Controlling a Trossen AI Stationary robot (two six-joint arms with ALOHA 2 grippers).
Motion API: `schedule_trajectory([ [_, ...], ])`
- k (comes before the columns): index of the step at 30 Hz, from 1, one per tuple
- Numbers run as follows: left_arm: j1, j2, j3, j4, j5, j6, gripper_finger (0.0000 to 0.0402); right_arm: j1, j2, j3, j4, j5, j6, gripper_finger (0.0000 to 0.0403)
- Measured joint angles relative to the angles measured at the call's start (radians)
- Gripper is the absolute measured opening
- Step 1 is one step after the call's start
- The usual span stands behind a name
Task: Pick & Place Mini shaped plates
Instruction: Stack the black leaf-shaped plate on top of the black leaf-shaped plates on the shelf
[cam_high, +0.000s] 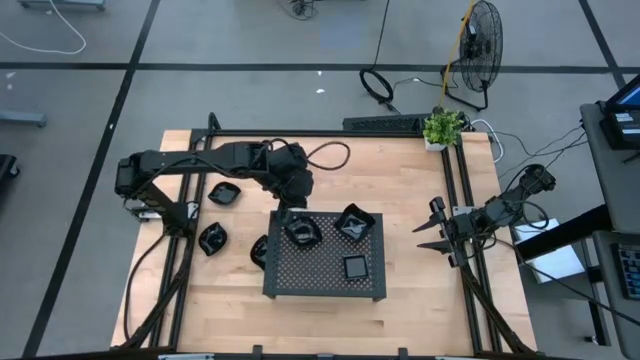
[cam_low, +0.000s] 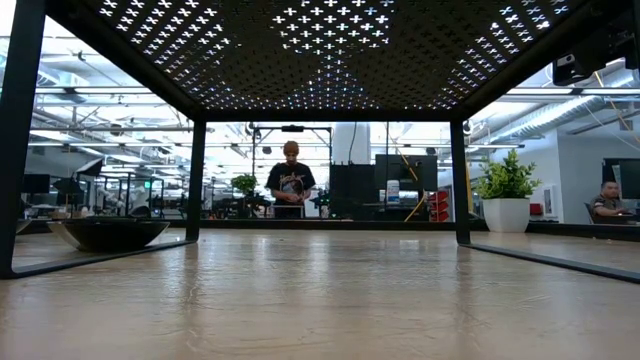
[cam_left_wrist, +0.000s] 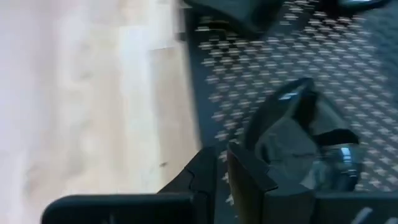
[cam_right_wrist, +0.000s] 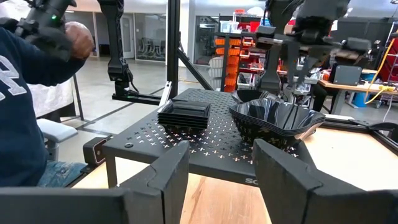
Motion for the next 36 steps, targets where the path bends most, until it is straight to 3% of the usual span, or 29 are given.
schedule_trajectory([
  [10, 0.095, -0.147, -0.008, -0.185, -0.447, -0.282, 0.0042, 0.0, 0.0, 0.0, -0.001, 0.0, 0.0, 0.0165],
  [15, 0.234, -0.222, -0.127, -0.238, -0.457, -0.449, 0.0064, 0.0, 0.0, 0.0, 0.0, 0.0, 0.0, 0.0165],
  [25, 0.508, -0.305, -0.561, -0.21, -0.469, -0.723, 0.0212, 0.0, 0.0, 0.0, 0.0, 0.0, 0.0, 0.0165],
  [30, 0.553, -0.305, -0.714, -0.117, -0.449, -0.733, 0.0231, 0.0, 0.0, 0.0, 0.0, 0.0, 0.0, 0.0165],
  [36, 0.585, -0.305, -0.799, -0.057, -0.449, -0.74, 0.0232, 0.0, 0.0, 0.0, 0.0, 0.0, 0.0, 0.0165],
])
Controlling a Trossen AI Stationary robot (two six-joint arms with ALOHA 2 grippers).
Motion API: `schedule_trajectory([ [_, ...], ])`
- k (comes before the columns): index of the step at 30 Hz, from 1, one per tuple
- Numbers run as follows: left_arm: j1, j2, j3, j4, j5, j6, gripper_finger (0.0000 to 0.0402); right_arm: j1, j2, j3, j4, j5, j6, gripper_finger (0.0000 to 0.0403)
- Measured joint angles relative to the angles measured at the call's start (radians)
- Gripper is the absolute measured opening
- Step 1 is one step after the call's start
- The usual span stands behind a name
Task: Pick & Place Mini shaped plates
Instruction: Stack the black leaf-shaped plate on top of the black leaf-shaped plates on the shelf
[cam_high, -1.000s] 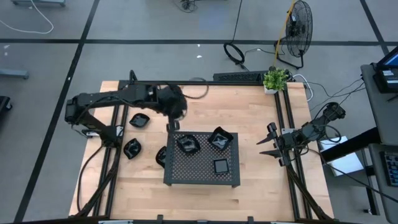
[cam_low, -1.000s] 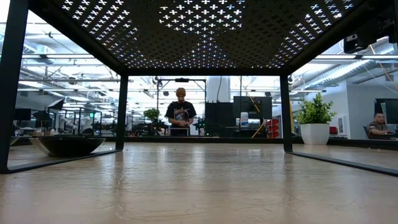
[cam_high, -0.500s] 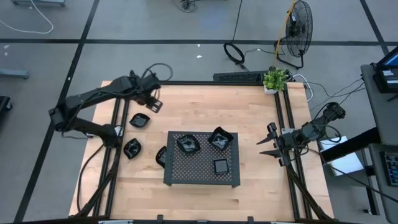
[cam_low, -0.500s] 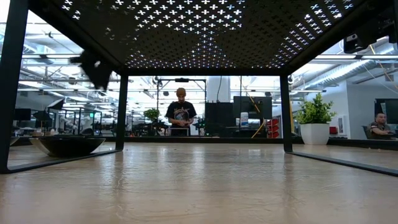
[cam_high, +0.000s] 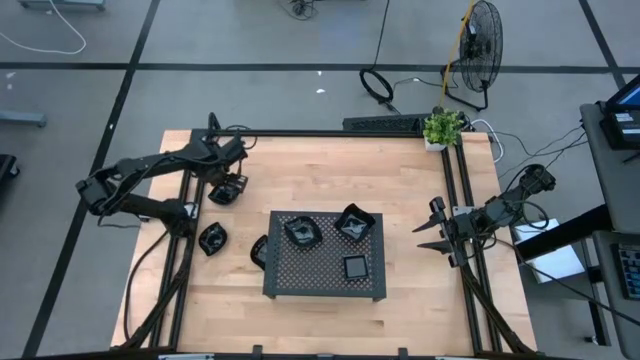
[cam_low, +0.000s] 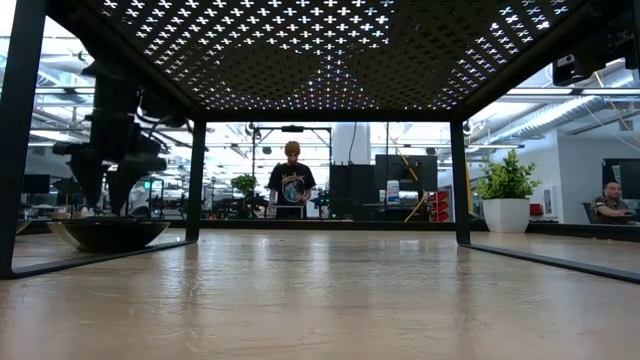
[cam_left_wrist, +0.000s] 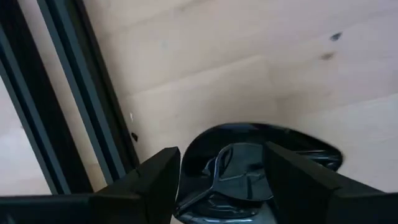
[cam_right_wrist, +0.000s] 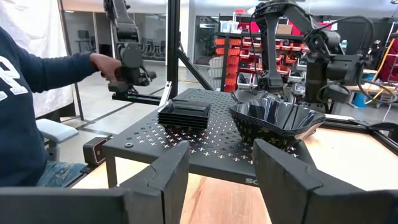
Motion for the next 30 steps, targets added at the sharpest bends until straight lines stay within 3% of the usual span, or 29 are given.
schedule_trajectory([
  [8, 0.045, 0.0, -0.048, 0.001, 0.009, 0.001, 0.0232, 0.0, 0.0, 0.0, 0.0, 0.0, 0.0, 0.0165],
  [17, 0.049, 0.0, -0.048, 0.009, 0.166, -0.027, 0.0232, 0.0, 0.0, 0.0, 0.0, 0.0, 0.0, 0.0165],
  [21, 0.05, 0.0, -0.048, 0.006, 0.141, -0.043, 0.0232, 0.0, 0.0, 0.0, 0.0, 0.0, 0.0, 0.0165],
  [25, 0.05, 0.0, -0.048, 0.003, 0.034, -0.06, 0.0232, 0.0, 0.0, 0.0, 0.0, 0.0, 0.0, 0.0165],
  [30, 0.049, 0.003, -0.048, 0.003, 0.025, -0.069, 0.0232, 0.0, 0.0, 0.0, 0.0, 0.0, 0.0, 0.0165],
])
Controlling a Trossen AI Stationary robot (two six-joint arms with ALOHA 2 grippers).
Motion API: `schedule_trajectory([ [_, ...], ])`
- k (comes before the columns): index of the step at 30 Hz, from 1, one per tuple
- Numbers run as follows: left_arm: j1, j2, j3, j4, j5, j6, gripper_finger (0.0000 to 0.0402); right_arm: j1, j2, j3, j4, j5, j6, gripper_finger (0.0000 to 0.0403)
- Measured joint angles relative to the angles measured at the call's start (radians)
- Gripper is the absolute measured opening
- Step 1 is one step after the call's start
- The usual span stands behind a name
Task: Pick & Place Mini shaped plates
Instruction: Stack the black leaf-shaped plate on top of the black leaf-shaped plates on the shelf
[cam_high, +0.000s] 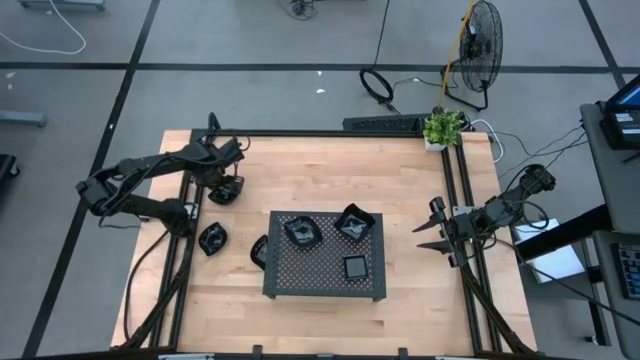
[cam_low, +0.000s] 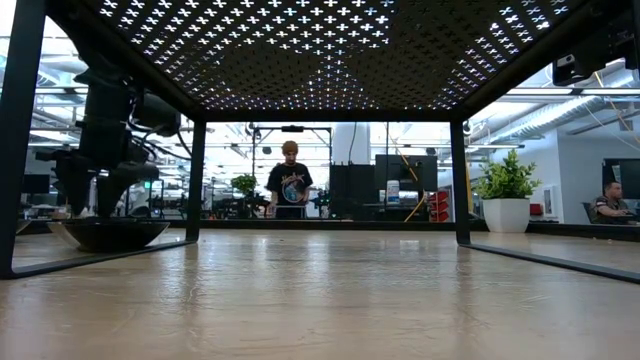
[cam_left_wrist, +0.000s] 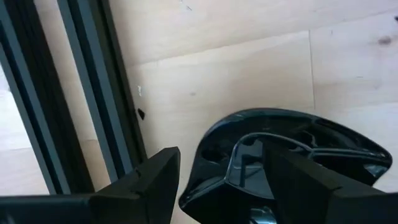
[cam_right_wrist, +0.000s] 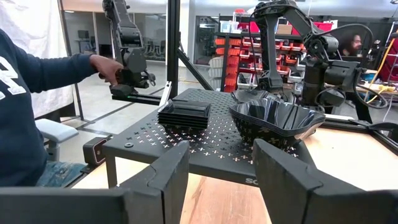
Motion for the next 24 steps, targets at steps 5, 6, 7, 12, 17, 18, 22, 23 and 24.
schedule_trajectory([
  [5, 0.0, 0.039, 0.0, 0.0, 0.004, -0.014, 0.0232, 0.0, 0.0, 0.0, 0.0, 0.0, 0.0, 0.0165],
  [6, 0.0, 0.051, 0.0, 0.0, 0.004, -0.019, 0.0232, 0.0, 0.0, 0.0, 0.0, 0.0, 0.0, 0.0165],
  [7, 0.0, 0.063, 0.0, 0.0, 0.004, -0.025, 0.0232, 0.0, 0.0, 0.0, 0.0, 0.0, 0.0, 0.0165],
  [12, 0.0, 0.119, 0.002, 0.002, 0.007, -0.027, 0.0232, 0.0, 0.0, 0.0, 0.0, 0.0, 0.0, 0.0165],
  [17, -0.007, 0.126, 0.003, -0.001, 0.076, -0.024, 0.0232, 0.0, 0.0, 0.0, 0.0, 0.0, 0.0, 0.0165],
  [18, -0.012, 0.123, 0.002, -0.005, 0.094, -0.022, 0.0232, 0.0, 0.0, 0.0, 0.0, 0.0, 0.0, 0.0165],
  [22, -0.032, 0.12, 0.0, -0.009, 0.153, -0.018, 0.0232, 0.0, 0.0, 0.0, 0.0, 0.0, 0.0, 0.0165],
  [23, -0.037, 0.12, 0.0, -0.009, 0.163, -0.015, 0.0232, 0.0, 0.0, 0.0, 0.0, 0.0, 0.0, 0.0165],
  [24, -0.042, 0.12, 0.0, -0.008, 0.177, -0.007, 0.0232, 0.0, 0.0, 0.0, 0.0, 0.0, 0.0, 0.0165],
])
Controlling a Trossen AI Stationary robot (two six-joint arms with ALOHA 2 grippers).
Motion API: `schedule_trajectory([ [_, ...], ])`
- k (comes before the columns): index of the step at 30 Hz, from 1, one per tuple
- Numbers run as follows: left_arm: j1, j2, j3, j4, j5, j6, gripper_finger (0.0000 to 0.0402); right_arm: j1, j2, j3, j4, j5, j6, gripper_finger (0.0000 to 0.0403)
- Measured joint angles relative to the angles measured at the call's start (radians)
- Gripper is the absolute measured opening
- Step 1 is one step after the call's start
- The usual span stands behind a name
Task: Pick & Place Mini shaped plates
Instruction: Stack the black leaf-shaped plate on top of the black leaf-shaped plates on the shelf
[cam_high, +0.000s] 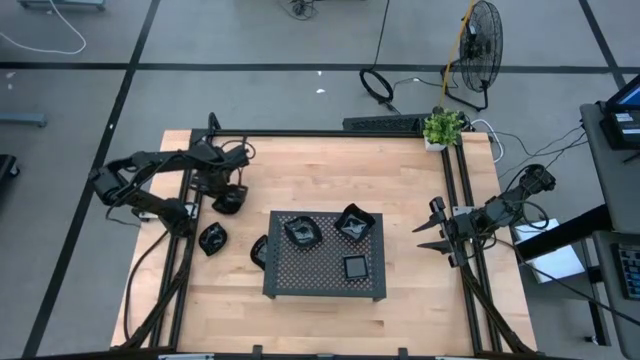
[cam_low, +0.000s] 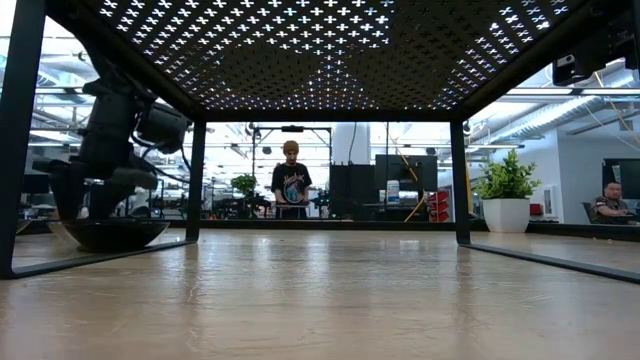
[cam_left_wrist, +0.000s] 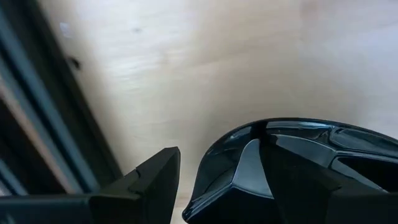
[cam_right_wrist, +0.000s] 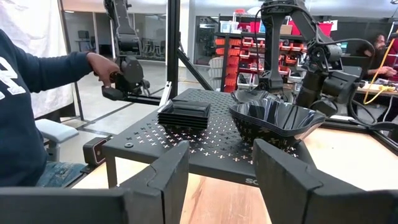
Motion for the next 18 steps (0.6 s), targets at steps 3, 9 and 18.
schedule_trajectory([
  [3, -0.013, 0.0, 0.0, 0.003, 0.014, 0.012, 0.0232, 0.0, 0.0, 0.0, 0.0, 0.0, 0.0, 0.0165],
  [9, -0.02, 0.0, -0.001, 0.034, 0.014, 0.058, 0.0232, 0.0, 0.0, 0.0, 0.0, 0.0, 0.0, 0.0165],
  [18, -0.02, 0.0, 0.0, 0.076, 0.069, 0.091, 0.0232, 0.0, 0.0, 0.0, 0.0, 0.0, 0.0, 0.0165],
])
